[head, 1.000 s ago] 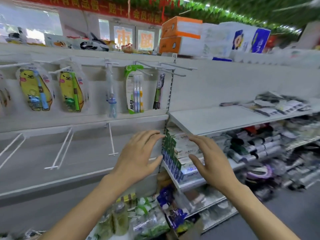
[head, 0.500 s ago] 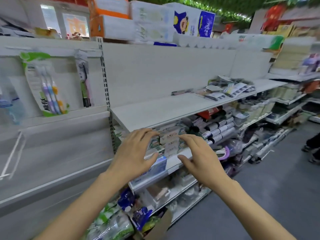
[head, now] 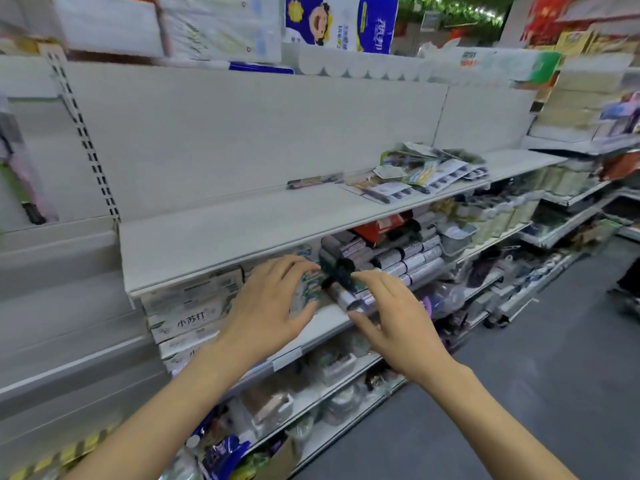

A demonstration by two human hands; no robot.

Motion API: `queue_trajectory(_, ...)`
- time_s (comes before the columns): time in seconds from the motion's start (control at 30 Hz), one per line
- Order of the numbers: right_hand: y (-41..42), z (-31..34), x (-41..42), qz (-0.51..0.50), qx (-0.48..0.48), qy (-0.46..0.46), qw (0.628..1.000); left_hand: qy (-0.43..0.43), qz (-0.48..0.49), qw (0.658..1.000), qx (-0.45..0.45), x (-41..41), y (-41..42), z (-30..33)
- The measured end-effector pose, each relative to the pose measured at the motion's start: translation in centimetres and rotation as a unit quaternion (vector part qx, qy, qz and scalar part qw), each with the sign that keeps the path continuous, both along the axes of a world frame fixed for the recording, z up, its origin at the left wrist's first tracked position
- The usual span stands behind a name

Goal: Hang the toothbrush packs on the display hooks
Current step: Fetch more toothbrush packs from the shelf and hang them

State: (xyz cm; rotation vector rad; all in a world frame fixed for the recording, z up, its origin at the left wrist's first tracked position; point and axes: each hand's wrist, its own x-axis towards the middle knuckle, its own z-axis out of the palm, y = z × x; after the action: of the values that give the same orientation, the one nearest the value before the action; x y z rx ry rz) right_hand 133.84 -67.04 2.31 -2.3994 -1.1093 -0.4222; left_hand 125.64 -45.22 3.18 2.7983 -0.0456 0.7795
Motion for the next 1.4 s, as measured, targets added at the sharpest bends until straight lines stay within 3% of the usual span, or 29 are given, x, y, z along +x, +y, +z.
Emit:
queue_trajectory(0.4, -3.8, -1.3, 13.5, -0.032, -0.001, -0.003, 0.999, 0.015, -0.029, 0.999, 0.005, 15.3, -2.7, -0.6)
queue_trajectory(0.87, -2.5, -0.3, 33.4, -0.046, -0.009, 0.007, 0.999, 0.006, -0.014, 1.000, -0.008, 32.8, -0.8, 0.7)
queue_trajectory(1.17, -1.4, 2.2, 46.8, -0.012, 0.017, 0.003, 1.000, 0.072, 0.046, 0.996, 0.011, 41.7, 0.1, 1.4)
queue_trajectory(1.4, 0.9, 3.3, 57.3, 0.033, 0.033, 0.006, 0.999, 0.185, 0.098, 0.978, 0.011, 48.2, -1.0, 1.6)
